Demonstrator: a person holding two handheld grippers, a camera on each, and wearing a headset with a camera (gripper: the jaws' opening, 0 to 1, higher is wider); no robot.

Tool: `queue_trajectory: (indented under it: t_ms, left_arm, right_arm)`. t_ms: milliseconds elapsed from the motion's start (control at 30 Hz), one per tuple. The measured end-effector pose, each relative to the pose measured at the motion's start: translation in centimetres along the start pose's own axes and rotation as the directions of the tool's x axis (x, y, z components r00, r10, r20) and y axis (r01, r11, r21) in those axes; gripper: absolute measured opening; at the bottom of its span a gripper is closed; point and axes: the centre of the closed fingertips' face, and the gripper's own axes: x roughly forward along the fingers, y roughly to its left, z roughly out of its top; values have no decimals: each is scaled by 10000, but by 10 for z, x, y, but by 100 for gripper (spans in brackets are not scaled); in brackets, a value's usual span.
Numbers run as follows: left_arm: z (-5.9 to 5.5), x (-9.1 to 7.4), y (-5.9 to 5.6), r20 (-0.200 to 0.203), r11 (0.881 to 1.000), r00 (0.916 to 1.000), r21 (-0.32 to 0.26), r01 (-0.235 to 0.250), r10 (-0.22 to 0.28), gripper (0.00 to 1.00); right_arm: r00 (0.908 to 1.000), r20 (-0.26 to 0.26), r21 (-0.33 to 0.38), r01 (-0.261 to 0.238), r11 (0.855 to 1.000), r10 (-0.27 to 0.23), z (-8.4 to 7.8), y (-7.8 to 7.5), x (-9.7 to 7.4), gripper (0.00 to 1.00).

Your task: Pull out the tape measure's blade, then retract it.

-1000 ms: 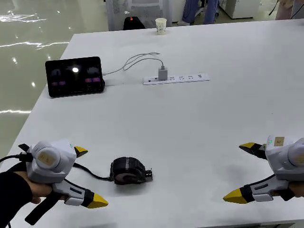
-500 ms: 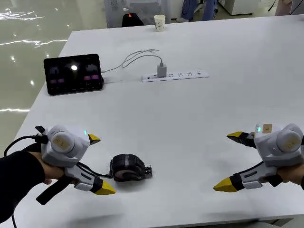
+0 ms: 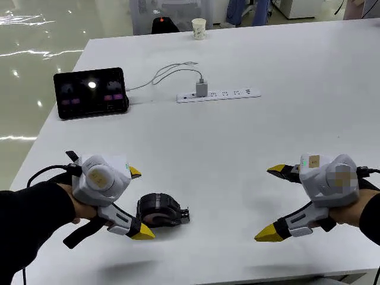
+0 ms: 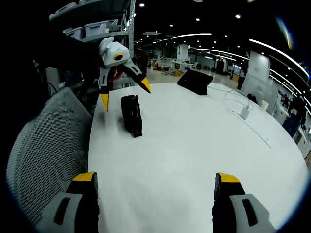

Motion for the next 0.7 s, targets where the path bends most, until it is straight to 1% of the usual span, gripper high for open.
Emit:
queue_trajectory:
  t_ms: [100,167,333,400,467,533,633,700]
  left_arm:
    - [2,3,2,-83,9999,9999,65,85,-84,77]
    - [4,6,2,-126,9998,9998,97,160,-159,74]
    - [6,12,-1,-313,9991,9990,286,326,-317,71]
    - [6,14,-1,-416,9985,9987,447,307,-289,66]
    - [6,16,-1,-487,9982,9983,488,337,-313,62]
    - [7,17,-2,-499,9980,9983,524,341,-315,61]
    - [7,20,-5,-542,9976,9976,513,463,-435,57]
    - [7,22,-7,-640,9972,9967,525,540,-506,54]
  right_arm:
    - [9999,46,-74,-143,9999,143,4,0,5,99]
    - [9998,56,-72,-208,9998,209,6,0,9,99]
    - [9989,64,-169,-466,9988,467,11,5,18,99]
    - [9984,50,-255,-562,9981,563,12,7,21,99]
    - [9980,38,-300,-626,9976,627,13,8,24,99]
    - [9975,60,-328,-700,9970,703,15,10,27,99]
    - [9965,111,-306,-828,9961,831,18,13,31,99]
    - [9960,78,-381,-884,9954,887,18,15,33,99]
